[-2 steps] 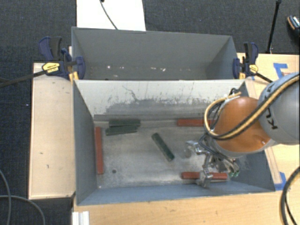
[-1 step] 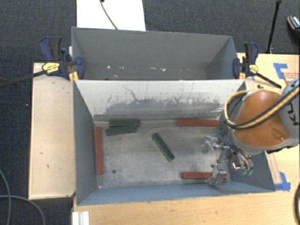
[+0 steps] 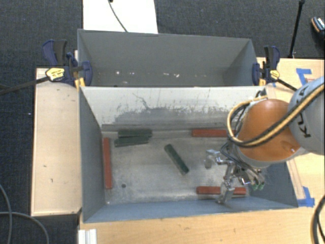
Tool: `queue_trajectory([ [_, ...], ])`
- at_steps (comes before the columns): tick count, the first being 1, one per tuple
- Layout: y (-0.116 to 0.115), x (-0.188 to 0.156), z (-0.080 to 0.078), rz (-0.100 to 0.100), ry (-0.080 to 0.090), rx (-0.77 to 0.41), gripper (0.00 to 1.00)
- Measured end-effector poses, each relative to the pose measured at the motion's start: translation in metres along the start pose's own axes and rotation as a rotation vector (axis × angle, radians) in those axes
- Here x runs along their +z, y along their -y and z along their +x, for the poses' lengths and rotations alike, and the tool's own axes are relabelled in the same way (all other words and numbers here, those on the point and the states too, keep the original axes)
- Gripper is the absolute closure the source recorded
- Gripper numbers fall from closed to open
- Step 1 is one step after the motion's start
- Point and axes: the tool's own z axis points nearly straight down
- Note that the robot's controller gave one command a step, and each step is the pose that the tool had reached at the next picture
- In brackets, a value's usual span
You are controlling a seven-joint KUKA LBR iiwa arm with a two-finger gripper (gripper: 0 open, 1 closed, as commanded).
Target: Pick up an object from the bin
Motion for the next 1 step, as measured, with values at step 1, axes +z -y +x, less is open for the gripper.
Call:
queue_trajectory([
  [1, 0.0587, 0.0277, 0.0078, 0.003, 0.009, -0.211, 0.00],
])
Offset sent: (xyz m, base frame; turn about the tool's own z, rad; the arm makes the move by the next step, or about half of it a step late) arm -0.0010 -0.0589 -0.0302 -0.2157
